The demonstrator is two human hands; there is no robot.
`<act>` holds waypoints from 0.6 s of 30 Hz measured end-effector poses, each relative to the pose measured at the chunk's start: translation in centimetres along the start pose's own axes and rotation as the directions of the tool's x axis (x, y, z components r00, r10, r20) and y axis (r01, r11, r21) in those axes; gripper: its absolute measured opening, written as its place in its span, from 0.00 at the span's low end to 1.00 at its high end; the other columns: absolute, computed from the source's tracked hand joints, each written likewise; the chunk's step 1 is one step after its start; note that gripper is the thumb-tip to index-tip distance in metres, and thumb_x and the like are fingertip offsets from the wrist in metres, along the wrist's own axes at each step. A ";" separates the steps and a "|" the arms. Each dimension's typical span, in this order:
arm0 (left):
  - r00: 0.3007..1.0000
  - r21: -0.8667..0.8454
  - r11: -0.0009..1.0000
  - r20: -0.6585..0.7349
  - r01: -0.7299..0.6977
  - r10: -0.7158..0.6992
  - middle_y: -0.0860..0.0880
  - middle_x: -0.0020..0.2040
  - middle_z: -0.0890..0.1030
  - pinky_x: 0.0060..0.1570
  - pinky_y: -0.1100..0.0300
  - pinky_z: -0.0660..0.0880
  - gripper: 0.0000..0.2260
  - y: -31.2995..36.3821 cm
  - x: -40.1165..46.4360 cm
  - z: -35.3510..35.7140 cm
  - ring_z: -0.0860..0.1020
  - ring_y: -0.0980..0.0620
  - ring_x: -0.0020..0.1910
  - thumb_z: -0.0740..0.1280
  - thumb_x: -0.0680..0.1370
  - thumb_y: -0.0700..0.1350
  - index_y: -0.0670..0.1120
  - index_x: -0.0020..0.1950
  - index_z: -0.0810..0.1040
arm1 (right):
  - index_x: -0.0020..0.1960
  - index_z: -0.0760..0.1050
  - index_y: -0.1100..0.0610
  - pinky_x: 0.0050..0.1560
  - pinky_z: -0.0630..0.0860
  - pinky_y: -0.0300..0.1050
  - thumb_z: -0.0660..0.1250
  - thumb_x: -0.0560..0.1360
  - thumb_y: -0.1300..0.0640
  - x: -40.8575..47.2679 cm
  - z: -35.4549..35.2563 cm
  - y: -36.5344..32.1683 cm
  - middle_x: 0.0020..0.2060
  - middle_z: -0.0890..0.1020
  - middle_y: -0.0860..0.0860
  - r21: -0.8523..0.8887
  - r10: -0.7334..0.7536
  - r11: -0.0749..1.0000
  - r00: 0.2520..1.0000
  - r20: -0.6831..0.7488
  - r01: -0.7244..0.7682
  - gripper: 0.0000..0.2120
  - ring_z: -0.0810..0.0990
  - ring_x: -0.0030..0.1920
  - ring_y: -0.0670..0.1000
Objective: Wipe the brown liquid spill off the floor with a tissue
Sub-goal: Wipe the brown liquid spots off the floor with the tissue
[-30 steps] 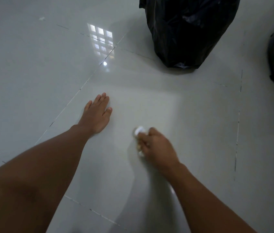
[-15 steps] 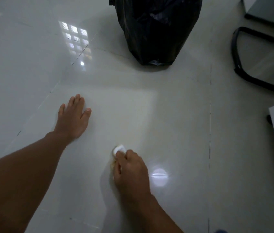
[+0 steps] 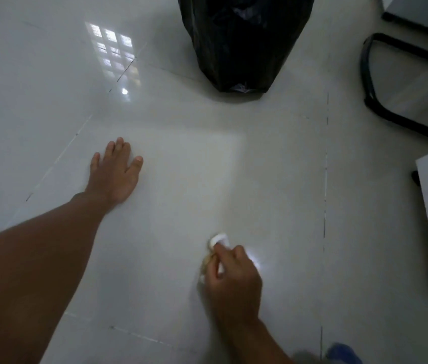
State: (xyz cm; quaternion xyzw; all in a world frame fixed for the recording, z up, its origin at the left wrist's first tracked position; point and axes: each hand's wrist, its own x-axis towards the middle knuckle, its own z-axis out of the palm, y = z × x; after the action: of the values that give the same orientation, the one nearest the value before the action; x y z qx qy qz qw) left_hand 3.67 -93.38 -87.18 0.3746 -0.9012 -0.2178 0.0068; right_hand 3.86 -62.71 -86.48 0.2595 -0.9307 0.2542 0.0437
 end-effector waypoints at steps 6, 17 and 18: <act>0.999 0.017 1.000 0.046 -0.017 0.016 0.47 0.80 0.50 0.75 0.48 0.42 0.26 -0.4 0.1 -0.2 0.47 0.51 0.78 0.49 0.83 0.54 0.45 0.78 0.53 | 0.52 0.79 0.49 0.26 0.71 0.46 0.66 0.73 0.50 2.9 1.6 -2.0 0.34 0.74 0.50 -0.056 -0.186 0.980 0.976 0.110 0.192 0.09 0.75 0.30 0.55; 0.998 0.020 1.000 0.055 -0.004 0.003 0.46 0.80 0.50 0.75 0.46 0.43 0.26 -0.3 0.3 -0.4 0.47 0.49 0.79 0.49 0.82 0.54 0.44 0.78 0.54 | 0.49 0.82 0.50 0.24 0.69 0.45 0.71 0.69 0.55 1.7 1.3 -1.7 0.33 0.75 0.51 -0.007 0.080 0.997 0.997 -0.022 -0.080 0.08 0.75 0.27 0.56; 0.999 0.032 0.999 0.054 -0.008 0.006 0.46 0.80 0.50 0.75 0.46 0.43 0.26 -0.1 0.3 -0.3 0.47 0.49 0.79 0.49 0.82 0.54 0.44 0.78 0.54 | 0.48 0.81 0.51 0.25 0.69 0.45 0.71 0.68 0.53 1.5 2.0 -3.9 0.33 0.75 0.51 -0.001 -0.053 0.999 0.996 0.071 0.053 0.09 0.75 0.28 0.55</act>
State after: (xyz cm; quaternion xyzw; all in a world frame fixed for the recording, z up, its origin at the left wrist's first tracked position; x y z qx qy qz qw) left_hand 3.60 -93.78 -87.02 0.3654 -0.9058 -0.2134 -0.0226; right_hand 4.67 -67.26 -86.18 0.2929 -0.9248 0.2423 0.0176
